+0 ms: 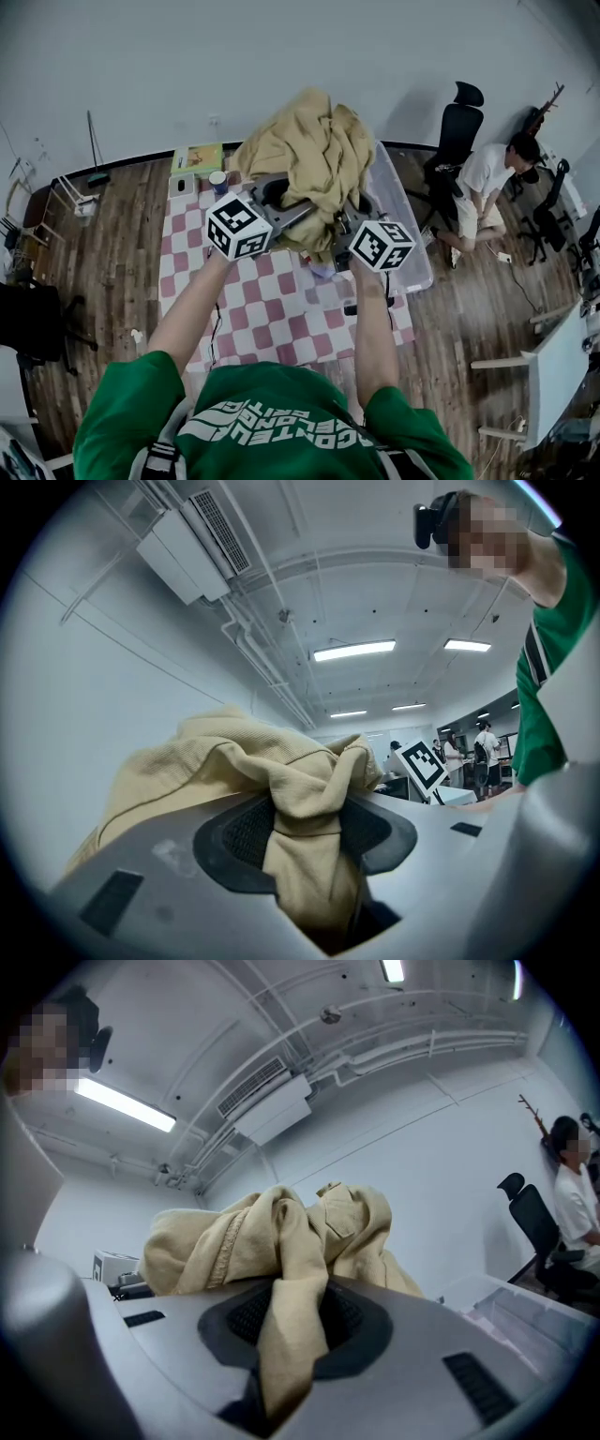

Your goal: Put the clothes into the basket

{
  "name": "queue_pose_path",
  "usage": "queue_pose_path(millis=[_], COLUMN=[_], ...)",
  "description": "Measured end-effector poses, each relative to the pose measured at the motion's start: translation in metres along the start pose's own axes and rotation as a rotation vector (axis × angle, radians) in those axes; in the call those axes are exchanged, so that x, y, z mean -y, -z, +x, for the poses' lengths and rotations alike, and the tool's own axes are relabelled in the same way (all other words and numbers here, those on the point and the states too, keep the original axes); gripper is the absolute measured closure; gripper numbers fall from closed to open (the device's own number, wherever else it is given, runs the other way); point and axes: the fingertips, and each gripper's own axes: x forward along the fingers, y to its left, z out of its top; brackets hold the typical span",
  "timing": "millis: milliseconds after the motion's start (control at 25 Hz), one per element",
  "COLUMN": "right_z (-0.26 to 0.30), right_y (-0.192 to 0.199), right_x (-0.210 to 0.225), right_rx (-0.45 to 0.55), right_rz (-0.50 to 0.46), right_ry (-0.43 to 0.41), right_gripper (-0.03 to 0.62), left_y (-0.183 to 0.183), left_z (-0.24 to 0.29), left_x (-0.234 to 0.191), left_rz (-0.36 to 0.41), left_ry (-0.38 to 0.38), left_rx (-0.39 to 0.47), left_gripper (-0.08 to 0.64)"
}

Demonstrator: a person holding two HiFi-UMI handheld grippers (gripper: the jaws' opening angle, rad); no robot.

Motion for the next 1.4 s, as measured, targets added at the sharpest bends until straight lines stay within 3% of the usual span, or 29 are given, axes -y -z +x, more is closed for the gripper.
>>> queue_pose_path(millis=[360, 640, 960, 1400], right_z=[-0.084, -0.118, -0.113, -0.094], right_y=[-0.010, -0.011, 0.007, 0.057], right_x=[0.079, 0.116, 0.143, 0.188], right_rx=[0.040, 0.033, -0.013, -0.150], right_rz=[0.029, 0.037, 0.057, 0.132], right_ry=[0.149, 0.203, 0.208, 0.190], right_gripper=[0.512, 0.512, 0.512, 0.512], left_y=[0.021, 0.034, 0.059, 0.118], left_z=[0.091, 0.132, 0.149, 0.170], left_x=[0.058, 0.080, 0.072, 0.047], left_rz=[-0.021, -0.048, -0.092, -0.210], left_ry=[0.151, 0.198, 0.178, 0.090], left_rx=[-0.032, -0.044, -0.065, -0.139], left_gripper=[0.376, 0.376, 0.376, 0.376])
